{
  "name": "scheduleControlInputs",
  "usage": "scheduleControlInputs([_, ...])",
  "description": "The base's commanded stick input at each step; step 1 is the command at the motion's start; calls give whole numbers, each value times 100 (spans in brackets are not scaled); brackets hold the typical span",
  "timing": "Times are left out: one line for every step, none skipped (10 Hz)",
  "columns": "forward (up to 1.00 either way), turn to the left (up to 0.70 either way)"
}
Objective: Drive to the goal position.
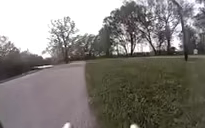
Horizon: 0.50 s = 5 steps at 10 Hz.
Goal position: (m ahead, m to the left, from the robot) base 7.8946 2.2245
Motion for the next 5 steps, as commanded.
scheduleControlInputs([100,0])
scheduleControlInputs([100,0])
scheduleControlInputs([100,0])
scheduleControlInputs([100,0])
scheduleControlInputs([100,0])
